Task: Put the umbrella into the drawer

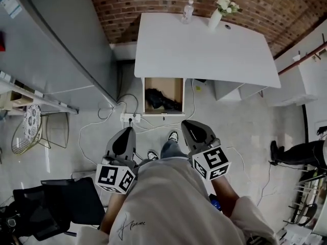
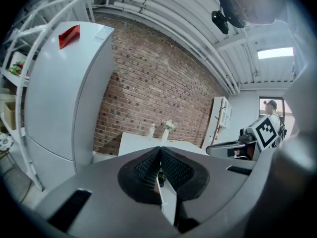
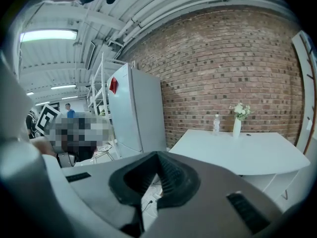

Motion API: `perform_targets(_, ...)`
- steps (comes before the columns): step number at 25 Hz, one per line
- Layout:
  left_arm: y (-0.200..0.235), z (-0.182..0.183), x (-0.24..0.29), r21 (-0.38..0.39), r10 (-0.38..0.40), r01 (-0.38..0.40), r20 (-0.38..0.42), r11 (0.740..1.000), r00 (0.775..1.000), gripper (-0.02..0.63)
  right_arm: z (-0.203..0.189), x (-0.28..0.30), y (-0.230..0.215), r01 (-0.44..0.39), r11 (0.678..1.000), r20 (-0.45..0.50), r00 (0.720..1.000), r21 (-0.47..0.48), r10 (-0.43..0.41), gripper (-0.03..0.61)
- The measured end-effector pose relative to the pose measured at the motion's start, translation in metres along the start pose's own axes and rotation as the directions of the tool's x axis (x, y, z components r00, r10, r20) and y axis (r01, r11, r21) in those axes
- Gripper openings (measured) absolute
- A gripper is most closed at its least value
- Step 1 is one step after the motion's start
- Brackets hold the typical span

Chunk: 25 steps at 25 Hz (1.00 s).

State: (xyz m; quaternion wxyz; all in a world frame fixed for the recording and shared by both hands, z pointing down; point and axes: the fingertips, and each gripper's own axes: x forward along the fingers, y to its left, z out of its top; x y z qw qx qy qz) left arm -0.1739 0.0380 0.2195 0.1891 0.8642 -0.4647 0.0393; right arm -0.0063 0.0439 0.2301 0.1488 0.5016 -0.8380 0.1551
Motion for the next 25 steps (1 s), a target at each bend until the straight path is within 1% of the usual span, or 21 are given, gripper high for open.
perform_targets(2,0.000,0.003,-0.004,0.005,-0.005,0.005,0.000,1.000,1.000,0.017,0.002,-0.004,0.005,0.009,1.000,0.005,1.000,0.015,-0.009,0.017)
perform_targets(6,0.000,0.005,-0.005,0.004,-0.023,0.023,-0.003,1.000,1.000,0.017,0.009,-0.002,0.011,0.024,1.000,0.012,1.000,-0.004,-0.024,0.017)
perform_targets(11,-0.002,-0.002,-0.006,0.000,-0.043,0.043,-0.025,0.999,0.999,0.017,0.006,0.000,0.019,0.023,1.000,-0.010,1.000,-0.021,-0.024,0.017)
perform_targets(17,0.003,-0.001,-0.008,-0.005,-0.037,0.037,-0.015,0.999,0.999,0.017,0.007,0.004,0.024,0.022,0.999,-0.017,1.000,-0.025,-0.022,0.017)
perform_targets(25,0.007,-0.009,-0.010,-0.022,-0.032,0.031,-0.025,0.999,0.999,0.017,0.003,0.008,0.029,0.003,1.000,-0.032,0.999,-0.027,-0.004,0.017)
